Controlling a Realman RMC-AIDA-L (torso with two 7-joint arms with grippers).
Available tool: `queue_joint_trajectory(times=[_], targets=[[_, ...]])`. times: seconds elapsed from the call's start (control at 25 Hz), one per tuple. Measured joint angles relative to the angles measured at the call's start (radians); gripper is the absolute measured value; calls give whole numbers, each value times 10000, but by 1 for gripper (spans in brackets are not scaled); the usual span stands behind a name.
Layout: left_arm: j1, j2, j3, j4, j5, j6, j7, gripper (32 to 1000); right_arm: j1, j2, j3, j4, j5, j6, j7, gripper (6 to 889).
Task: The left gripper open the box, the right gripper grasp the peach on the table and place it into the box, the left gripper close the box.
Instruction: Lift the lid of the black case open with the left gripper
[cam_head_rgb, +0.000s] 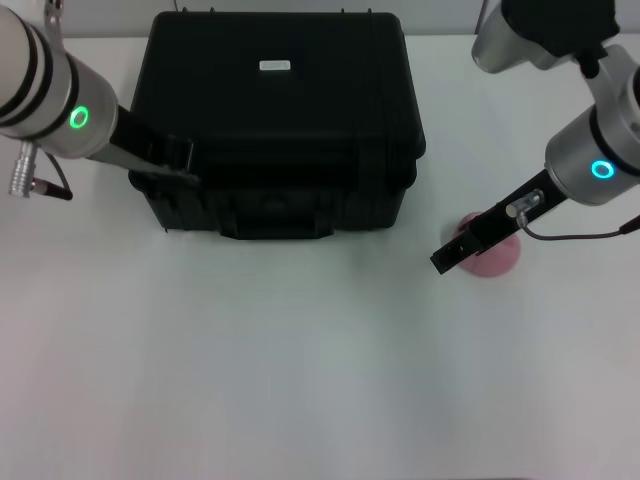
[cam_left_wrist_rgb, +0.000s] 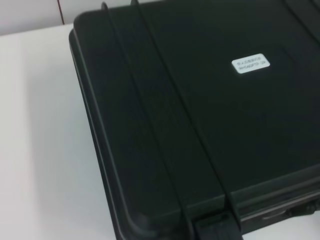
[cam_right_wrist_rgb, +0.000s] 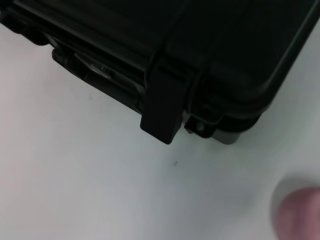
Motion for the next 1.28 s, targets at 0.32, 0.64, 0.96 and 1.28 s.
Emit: queue_joint_trajectory(times=[0.32, 0.64, 0.96, 1.28], targets=[[6, 14, -151, 626, -36, -236, 97, 388, 33, -1, -9, 1, 0, 0, -1, 796], [-228, 14, -548, 904, -109, -480, 346, 388, 51, -1, -10, 8, 0, 0, -1, 795], [-542, 16, -1012, 1011, -109, -530, 632, 388, 116, 0, -24, 146, 0, -14, -6, 795], [-780, 19, -1437, 1015, -74, -489, 817, 388, 138, 0, -36, 168, 0, 6, -11, 794]])
